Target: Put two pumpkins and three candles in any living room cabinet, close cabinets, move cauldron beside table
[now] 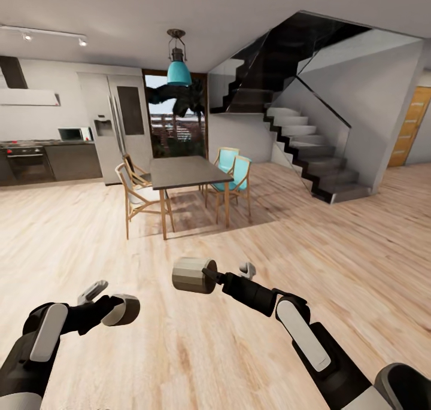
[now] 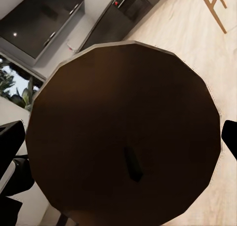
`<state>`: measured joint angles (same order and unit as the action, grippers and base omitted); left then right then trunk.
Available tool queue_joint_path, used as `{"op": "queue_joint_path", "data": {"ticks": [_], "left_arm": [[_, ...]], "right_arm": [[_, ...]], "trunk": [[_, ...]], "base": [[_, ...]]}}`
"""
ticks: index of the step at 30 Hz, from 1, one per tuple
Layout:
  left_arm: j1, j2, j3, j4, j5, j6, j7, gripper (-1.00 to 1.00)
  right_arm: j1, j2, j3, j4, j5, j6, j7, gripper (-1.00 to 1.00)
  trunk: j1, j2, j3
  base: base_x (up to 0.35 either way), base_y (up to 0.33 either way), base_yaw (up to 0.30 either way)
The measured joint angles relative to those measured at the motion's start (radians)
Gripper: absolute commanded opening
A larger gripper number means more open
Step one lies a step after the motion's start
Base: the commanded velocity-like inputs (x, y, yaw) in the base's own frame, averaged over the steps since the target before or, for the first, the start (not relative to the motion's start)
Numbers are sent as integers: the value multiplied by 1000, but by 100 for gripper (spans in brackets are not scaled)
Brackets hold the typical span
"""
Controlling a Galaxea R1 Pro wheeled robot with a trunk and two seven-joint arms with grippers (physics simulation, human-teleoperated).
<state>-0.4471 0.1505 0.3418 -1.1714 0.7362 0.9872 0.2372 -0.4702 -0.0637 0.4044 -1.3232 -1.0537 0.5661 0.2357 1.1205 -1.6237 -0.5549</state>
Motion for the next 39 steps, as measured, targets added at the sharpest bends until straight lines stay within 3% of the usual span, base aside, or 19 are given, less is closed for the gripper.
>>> {"op": "queue_joint_path", "data": {"ticks": [11,19,30,39], "left_arm": [[0,0,-5,0,-3,-1,0,-100],[0,0,-5,0,1,-2,0,-100],[0,0,-6,0,-3,-1,0,-100],[0,0,-12,0,-6,-1,0,-100]], "right_arm": [[0,-1,0,0,0,0,-2,-100],[0,-1,0,0,-4,0,-4,-100],[0,0,-1,0,-2,0,-5,-100],[0,1,-1,0,-1,1,-5,-100]], "trunk": [[-42,77,46],[-73,133,73],[-115,210,107],[-115,210,108]], "base": [[0,0,235],[0,0,69],[0,0,268],[-23,-84,289]]}}
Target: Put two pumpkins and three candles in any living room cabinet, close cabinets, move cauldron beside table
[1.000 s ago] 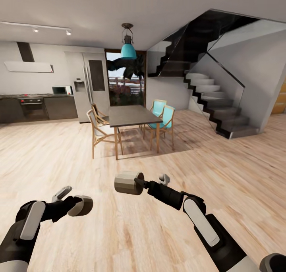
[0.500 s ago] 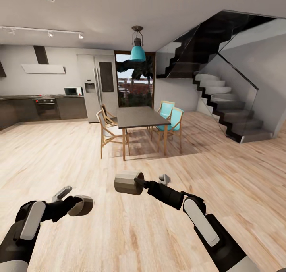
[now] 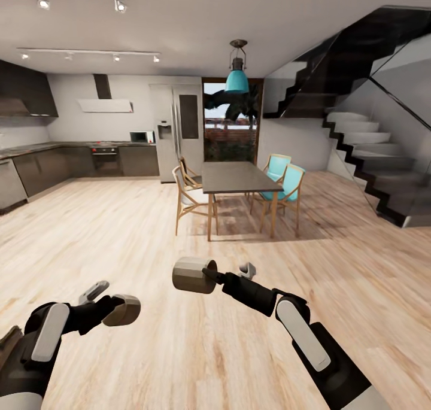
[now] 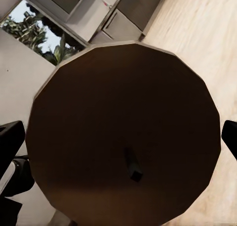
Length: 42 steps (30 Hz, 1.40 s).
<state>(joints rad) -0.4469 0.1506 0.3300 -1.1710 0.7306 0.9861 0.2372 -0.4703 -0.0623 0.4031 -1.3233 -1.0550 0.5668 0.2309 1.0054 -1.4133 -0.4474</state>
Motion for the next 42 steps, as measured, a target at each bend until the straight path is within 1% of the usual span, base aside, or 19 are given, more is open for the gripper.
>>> {"op": "queue_joint_path", "data": {"ticks": [13,21,42], "left_arm": [[0,0,-2,0,1,-1,0,-100],[0,0,-2,0,2,-3,0,-100],[0,0,-3,0,0,-1,-4,-100]], "right_arm": [[0,0,0,0,0,0,0,-100],[0,0,0,0,1,0,-1,-100],[0,0,0,1,4,-1,0,-100]], "trunk": [[0,0,0],[-1,0,0],[0,0,0]], "base": [[3,-275,290],[185,-207,290],[13,-12,291]]}}
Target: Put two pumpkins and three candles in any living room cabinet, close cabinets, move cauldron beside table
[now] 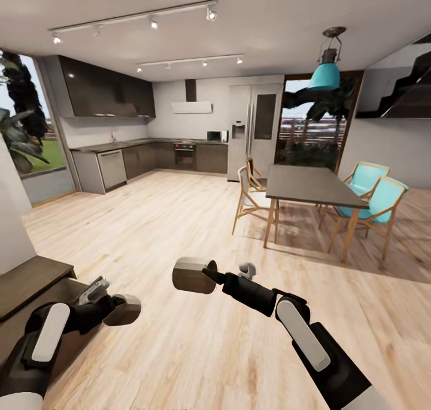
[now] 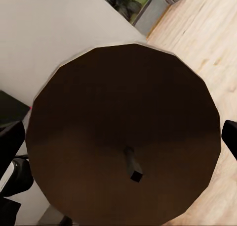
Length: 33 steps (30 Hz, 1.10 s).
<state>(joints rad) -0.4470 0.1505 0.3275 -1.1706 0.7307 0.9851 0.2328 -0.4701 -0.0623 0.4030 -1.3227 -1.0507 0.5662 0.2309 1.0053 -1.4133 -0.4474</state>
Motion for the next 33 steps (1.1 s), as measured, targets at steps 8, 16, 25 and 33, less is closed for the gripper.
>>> {"op": "queue_joint_path", "data": {"ticks": [8,16,25,33], "left_arm": [[0,1,0,0,-3,2,-1,-100],[0,2,-1,0,1,1,-2,-100],[0,1,-1,0,2,1,-2,-100],[0,1,-1,0,1,1,-2,-100]], "right_arm": [[0,0,1,0,0,0,-2,-100],[0,0,0,1,3,0,-3,-100],[0,0,0,3,5,0,-5,-100],[0,1,0,4,5,0,-6,-100]], "trunk": [[0,0,0],[0,0,0],[0,0,0],[0,0,0]], "base": [[53,-47,291],[243,-170,291],[263,-179,291],[253,-179,290]]}}
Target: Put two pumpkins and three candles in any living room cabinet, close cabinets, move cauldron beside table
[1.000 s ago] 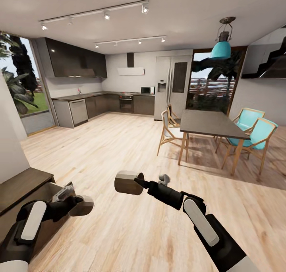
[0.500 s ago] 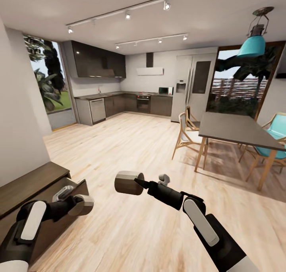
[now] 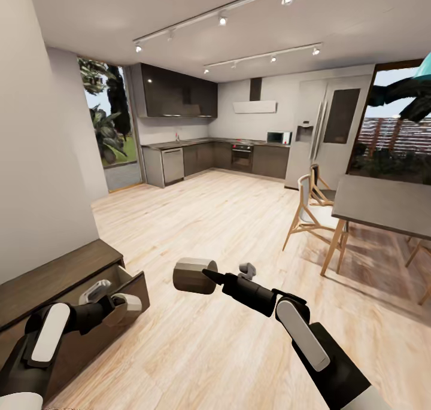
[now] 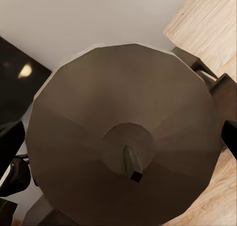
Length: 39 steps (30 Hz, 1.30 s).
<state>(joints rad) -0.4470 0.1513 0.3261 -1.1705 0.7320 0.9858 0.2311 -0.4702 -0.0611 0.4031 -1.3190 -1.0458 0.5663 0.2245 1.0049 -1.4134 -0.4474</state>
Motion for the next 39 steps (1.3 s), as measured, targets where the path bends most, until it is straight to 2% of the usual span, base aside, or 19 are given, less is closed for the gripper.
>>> {"op": "queue_joint_path", "data": {"ticks": [22,28,39], "left_arm": [[0,-1,0,0,1,2,-1,-100],[0,-11,0,-1,-3,2,-1,-100],[0,-11,0,-1,-4,2,-2,-100]], "right_arm": [[0,-1,0,1,0,0,0,-100],[0,-1,0,1,0,0,0,-100],[0,-1,0,1,0,0,0,-100]], "trunk": [[0,0,0],[0,0,0],[0,0,0]], "base": [[16,-13,291],[14,0,290],[263,-85,290]]}}
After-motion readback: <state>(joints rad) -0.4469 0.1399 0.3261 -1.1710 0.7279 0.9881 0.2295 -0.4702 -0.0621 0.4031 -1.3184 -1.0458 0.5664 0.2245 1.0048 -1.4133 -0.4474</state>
